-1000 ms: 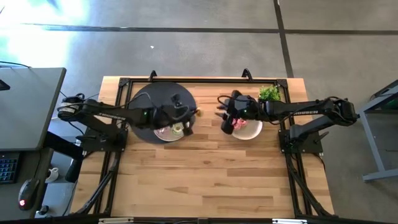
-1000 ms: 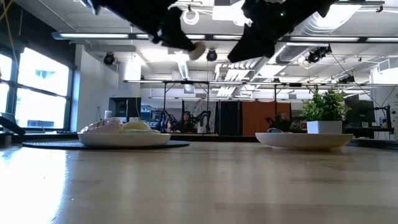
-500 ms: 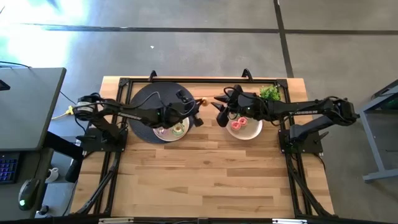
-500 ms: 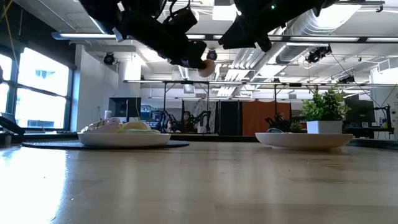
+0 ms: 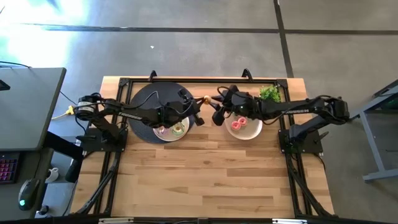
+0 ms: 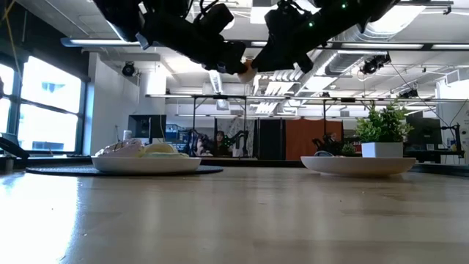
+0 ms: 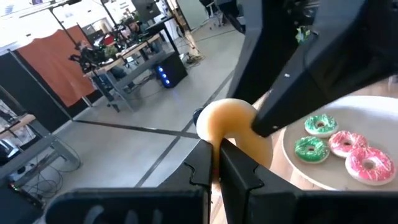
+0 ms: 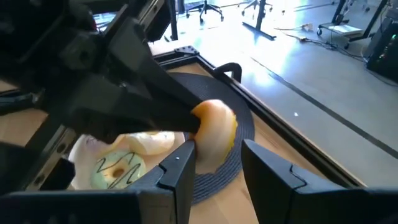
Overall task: Pick & Place donuts
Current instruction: Put the small yellow donut on the right white plate
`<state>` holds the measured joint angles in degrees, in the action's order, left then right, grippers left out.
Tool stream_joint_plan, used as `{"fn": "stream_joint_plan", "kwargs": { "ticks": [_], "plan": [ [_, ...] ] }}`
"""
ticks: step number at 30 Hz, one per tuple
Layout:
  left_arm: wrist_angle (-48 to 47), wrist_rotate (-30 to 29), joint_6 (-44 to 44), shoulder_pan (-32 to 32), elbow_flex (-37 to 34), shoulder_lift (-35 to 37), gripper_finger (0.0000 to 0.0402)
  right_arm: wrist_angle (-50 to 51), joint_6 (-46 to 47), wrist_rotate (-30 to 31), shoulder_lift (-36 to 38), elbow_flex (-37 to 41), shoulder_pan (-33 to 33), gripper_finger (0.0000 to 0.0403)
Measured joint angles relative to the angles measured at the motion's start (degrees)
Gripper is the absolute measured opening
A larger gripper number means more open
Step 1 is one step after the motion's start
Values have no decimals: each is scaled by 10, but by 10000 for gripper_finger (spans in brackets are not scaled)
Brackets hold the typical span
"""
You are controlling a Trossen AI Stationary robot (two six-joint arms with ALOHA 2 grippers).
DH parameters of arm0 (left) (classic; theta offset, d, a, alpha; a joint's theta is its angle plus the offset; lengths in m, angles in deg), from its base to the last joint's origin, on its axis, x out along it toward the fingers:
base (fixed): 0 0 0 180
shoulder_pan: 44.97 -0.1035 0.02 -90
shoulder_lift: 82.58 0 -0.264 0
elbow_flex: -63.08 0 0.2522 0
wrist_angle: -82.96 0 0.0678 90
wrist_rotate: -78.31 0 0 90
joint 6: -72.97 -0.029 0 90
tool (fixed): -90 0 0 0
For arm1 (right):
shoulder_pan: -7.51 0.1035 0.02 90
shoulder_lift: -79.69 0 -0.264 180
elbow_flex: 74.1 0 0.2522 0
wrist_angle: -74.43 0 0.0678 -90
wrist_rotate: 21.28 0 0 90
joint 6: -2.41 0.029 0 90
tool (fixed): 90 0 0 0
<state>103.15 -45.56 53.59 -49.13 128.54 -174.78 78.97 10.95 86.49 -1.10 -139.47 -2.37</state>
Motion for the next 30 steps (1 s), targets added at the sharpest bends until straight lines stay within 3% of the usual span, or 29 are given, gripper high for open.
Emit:
{"fn": "stream_joint_plan", "kwargs": {
  "ticks": [8, 15, 22, 30],
  "plan": [
    [-2, 1, -1, 0, 0, 0, 9, -12, -14, -79, 0, 0, -25, 117],
    [-2, 2, -1, 0, 0, 0, 9, -13, -16, -76, 0, 0, -25, 76],
    [-2, 3, -1, 0, 0, 0, 9, -9, -38, -74, 0, 0, -25, 11],
    [-4, 19, 1, 0, 0, 0, 31, 10, -40, -71, 0, 0, -25, 20]
  ]
}}
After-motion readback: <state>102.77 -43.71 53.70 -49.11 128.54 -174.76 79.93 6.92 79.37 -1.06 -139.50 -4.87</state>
